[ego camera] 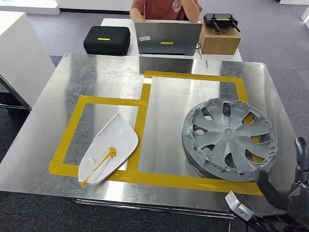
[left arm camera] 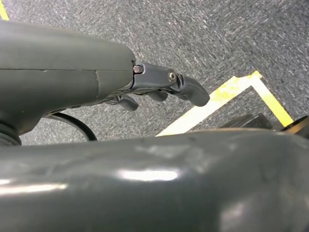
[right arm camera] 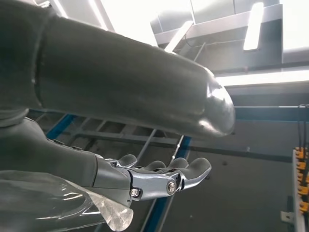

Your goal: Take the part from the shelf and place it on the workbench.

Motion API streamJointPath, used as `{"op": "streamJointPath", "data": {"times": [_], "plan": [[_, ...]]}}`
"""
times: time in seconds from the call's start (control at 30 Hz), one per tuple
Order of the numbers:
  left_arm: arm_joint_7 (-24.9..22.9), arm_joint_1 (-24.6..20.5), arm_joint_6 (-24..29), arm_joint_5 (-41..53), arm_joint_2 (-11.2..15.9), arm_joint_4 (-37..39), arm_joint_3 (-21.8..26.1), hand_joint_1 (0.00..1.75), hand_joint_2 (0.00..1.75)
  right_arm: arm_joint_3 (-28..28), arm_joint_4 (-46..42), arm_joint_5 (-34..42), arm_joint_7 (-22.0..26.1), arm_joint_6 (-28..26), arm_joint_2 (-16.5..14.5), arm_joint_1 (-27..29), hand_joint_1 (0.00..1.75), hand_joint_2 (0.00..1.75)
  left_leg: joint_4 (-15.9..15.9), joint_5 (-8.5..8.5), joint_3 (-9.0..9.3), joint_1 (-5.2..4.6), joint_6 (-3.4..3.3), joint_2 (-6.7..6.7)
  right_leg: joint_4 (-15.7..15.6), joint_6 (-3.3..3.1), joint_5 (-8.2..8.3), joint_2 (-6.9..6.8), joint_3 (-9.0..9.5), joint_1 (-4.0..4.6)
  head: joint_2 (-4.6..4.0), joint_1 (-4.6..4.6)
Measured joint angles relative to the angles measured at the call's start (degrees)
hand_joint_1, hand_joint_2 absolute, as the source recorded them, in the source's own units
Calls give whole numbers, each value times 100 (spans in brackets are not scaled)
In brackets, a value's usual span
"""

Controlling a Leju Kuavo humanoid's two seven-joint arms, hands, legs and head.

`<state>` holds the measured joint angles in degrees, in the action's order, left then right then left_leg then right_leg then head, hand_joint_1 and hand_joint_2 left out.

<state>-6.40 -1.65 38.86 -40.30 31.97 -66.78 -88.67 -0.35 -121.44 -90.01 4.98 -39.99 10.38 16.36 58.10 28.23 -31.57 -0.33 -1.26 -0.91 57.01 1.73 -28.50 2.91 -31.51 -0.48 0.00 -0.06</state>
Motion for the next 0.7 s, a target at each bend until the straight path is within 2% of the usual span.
{"op": "streamJointPath", "data": {"times": [0.07,0.1,0.17,0.2,0.23,0.27,0.3,0.37,0.4,0.43,0.47,0.53,0.57,0.6,0.63,0.7], "plan": [[6,1,22,-25,1,-10,0,0,0,54,-15,0,-163,-1,2,41,0,0,-75,-72,10,26,-60,41,84,45,-98,-51,-59,4,0,5],[9,4,31,-36,-1,-16,0,0,0,87,-22,0,-249,-1,5,61,0,0,-116,-104,8,44,-87,65,269,64,-252,-105,-142,7,0,13],[13,21,47,-58,-5,-27,-1,0,0,158,-26,1,-454,-1,15,93,0,0,-138,-134,-18,55,-108,114,946,106,-681,-214,-411,-10,0,24],[13,33,58,-79,-7,-33,-2,0,0,208,-23,3,-594,1,31,114,0,0,-136,-143,-36,57,-103,138,1305,130,-841,-234,-540,-23,0,24],[14,46,75,-109,-8,-40,-2,0,0,271,-19,6,-767,8,55,144,0,0,-135,-152,-51,60,-91,160,1522,151,-901,-244,-602,-36,0,23],[19,56,92,-148,-10,-51,-2,0,0,350,-15,10,-964,26,94,176,0,0,-133,-163,-64,67,-76,177,1526,168,-847,-251,-559,-48,0,23],[29,65,105,-195,-13,-66,-2,0,0,445,-11,15,-1183,58,152,208,0,0,-131,-174,-73,77,-58,189,1292,185,-695,-263,-396,-64,0,23],[68,74,121,-285,-11,-101,-1,0,0,643,-8,30,-1593,140,292,256,0,0,-118,-195,-87,88,-7,199,452,217,-380,-306,128,-92,0,28],[88,80,124,-321,-6,-120,0,0,0,741,-9,65,-1773,185,366,276,0,0,-108,-209,-95,84,27,200,129,201,-291,-312,326,-91,1,28],[103,95,126,-346,4,-139,4,0,0,838,-9,132,-1932,233,438,297,0,0,-93,-228,-106,77,66,199,-54,173,-267,-311,431,-85,1,32],[110,119,127,-365,16,-161,14,0,0,934,-10,231,-2077,287,512,323,0,0,-84,-251,-118,69,107,198,-98,130,-277,-298,443,-69,1,32],[98,201,127,-362,38,-217,58,0,0,1129,-11,501,-2324,392,658,394,0,0,-57,-264,-136,80,175,193,-82,33,-246,-284,351,-68,1,33],[85,248,127,-346,49,-249,92,0,0,1220,-12,631,-2402,428,723,430,0,0,3,-183,-163,88,203,185,-78,-20,-222,-286,306,-69,1,27],[61,303,127,-319,58,-285,138,0,0,1311,-17,777,-2465,460,780,463,0,0,163,-8,-217,93,226,176,-84,-77,-190,-290,261,-71,0,21],[32,362,127,-283,68,-326,198,0,0,1400,-25,934,-2516,486,834,494,0,0,446,251,-305,97,246,167,-86,-128,-153,-294,219,-66,0,13],[-37,490,127,-199,83,-410,349,0,0,1559,-39,1274,-2617,531,928,564,0,0,1186,769,-493,96,261,162,-75,-187,-72,-293,136,-34,0,3]]}}
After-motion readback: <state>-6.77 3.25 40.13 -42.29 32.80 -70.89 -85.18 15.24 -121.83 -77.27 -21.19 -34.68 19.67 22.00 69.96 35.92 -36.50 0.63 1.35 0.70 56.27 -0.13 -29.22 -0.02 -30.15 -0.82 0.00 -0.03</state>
